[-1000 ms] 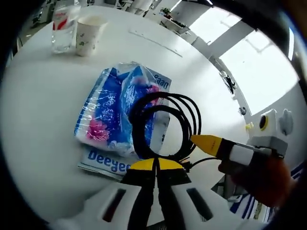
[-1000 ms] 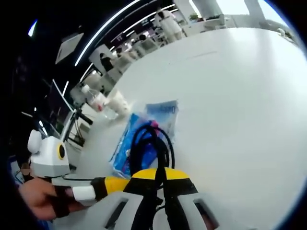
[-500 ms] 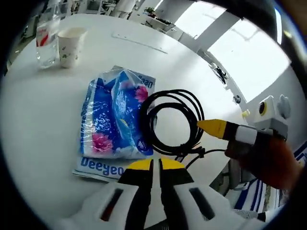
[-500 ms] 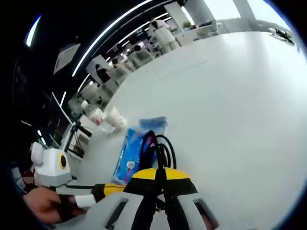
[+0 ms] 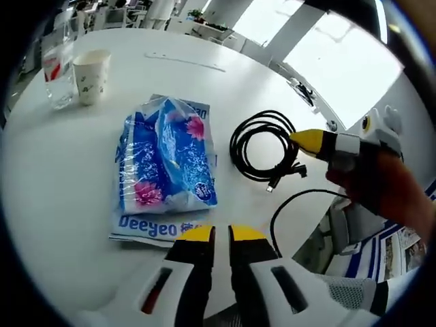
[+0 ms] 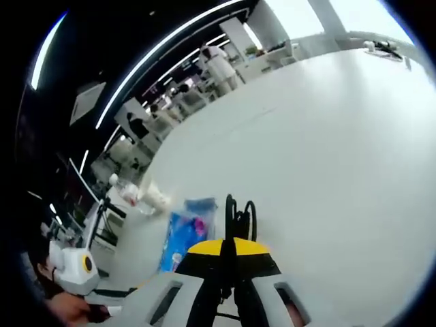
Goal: Arrange the tabletop items into an orderly group along one side of the table until the central work area is clear of visible clutter.
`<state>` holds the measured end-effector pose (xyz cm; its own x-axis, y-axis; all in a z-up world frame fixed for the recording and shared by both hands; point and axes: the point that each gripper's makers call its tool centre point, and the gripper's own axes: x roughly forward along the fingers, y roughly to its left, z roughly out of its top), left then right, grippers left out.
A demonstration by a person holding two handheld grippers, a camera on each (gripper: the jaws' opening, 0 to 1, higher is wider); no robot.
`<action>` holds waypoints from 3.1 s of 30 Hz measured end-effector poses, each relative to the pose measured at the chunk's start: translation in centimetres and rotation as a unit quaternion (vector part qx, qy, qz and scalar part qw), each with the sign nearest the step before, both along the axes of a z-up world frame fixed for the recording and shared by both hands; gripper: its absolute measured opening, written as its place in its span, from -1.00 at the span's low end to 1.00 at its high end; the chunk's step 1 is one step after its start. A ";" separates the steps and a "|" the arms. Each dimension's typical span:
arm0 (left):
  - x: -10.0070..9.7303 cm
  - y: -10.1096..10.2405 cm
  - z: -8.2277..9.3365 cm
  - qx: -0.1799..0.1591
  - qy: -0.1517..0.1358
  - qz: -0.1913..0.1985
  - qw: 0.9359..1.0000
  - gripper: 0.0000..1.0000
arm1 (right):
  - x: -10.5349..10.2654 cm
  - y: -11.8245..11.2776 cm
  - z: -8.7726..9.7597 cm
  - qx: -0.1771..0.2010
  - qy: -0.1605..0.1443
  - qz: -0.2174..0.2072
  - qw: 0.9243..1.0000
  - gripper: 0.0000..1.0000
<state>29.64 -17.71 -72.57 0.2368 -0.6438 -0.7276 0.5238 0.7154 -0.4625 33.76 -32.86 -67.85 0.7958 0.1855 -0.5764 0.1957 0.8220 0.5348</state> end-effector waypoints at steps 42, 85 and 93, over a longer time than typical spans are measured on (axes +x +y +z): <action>0.2 6.1 0.0 0.027 -0.009 0.068 0.997 -0.79 | 3.7 -6.1 -6.1 -0.041 0.083 -0.006 0.996 -1.00; 0.7 7.0 -0.1 0.036 -0.008 0.090 0.995 -0.77 | 3.8 -4.8 -5.4 -0.192 0.078 0.112 0.972 -0.62; 0.7 7.0 0.0 0.030 -0.007 0.097 0.995 -0.77 | 4.7 -2.7 -4.5 -0.197 0.060 0.145 0.968 -0.62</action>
